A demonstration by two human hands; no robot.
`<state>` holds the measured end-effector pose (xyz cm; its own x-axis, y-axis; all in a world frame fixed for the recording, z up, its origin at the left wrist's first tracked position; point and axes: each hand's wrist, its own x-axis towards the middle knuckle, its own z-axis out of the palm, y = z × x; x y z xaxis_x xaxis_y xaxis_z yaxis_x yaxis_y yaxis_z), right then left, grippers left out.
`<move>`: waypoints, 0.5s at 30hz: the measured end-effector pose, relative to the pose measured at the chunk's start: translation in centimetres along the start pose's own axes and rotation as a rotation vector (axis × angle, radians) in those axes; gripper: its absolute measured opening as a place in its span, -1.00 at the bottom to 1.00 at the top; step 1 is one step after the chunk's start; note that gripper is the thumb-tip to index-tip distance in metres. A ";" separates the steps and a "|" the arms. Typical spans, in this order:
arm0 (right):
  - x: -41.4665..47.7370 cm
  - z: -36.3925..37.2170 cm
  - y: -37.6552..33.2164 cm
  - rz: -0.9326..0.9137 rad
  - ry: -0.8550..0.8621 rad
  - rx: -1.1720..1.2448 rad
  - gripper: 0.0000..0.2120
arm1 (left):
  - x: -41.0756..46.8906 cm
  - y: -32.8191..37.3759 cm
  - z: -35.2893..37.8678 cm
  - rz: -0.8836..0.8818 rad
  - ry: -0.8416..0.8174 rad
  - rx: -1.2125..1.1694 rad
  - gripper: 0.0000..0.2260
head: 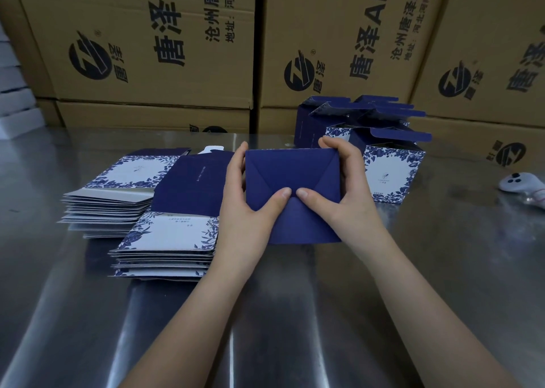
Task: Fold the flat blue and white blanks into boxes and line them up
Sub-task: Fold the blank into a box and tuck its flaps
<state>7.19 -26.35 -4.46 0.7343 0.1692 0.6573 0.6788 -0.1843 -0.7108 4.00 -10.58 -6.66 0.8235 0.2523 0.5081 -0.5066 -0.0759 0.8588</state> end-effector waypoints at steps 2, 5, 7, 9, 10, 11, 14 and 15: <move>-0.1 0.0 -0.2 0.017 -0.011 0.001 -0.35 | 0.0 0.1 0.0 -0.018 -0.016 -0.039 -0.30; -0.2 0.2 -0.5 0.073 0.013 -0.111 -0.31 | 0.0 0.0 0.0 -0.021 -0.039 -0.059 -0.32; -0.1 0.3 -0.6 0.084 0.049 -0.274 -0.23 | 0.0 0.1 0.2 -0.030 -0.058 -0.086 -0.35; 0.0 0.4 -0.7 0.067 0.082 -0.413 -0.13 | 0.1 0.0 0.2 -0.052 -0.084 -0.122 -0.40; 0.0 0.6 -0.7 0.056 0.101 -0.461 -0.10 | 0.1 0.0 0.2 -0.067 -0.098 -0.135 -0.43; 0.0 0.7 -0.8 0.042 0.116 -0.504 -0.08 | 0.2 0.0 0.2 -0.078 -0.113 -0.147 -0.46; -0.2 1.0 -1.3 0.016 0.141 -0.601 -0.04 | 0.5 0.1 0.3 -0.086 -0.143 -0.205 -0.52; -0.3 1.2 -1.5 0.019 0.144 -0.619 -0.03 | 0.6 0.1 0.3 -0.098 -0.147 -0.240 -0.55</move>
<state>5.93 -24.99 -3.87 0.7094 0.0369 0.7038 0.5081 -0.7188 -0.4745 4.52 -10.78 -6.30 0.8906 0.1039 0.4428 -0.4547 0.1766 0.8730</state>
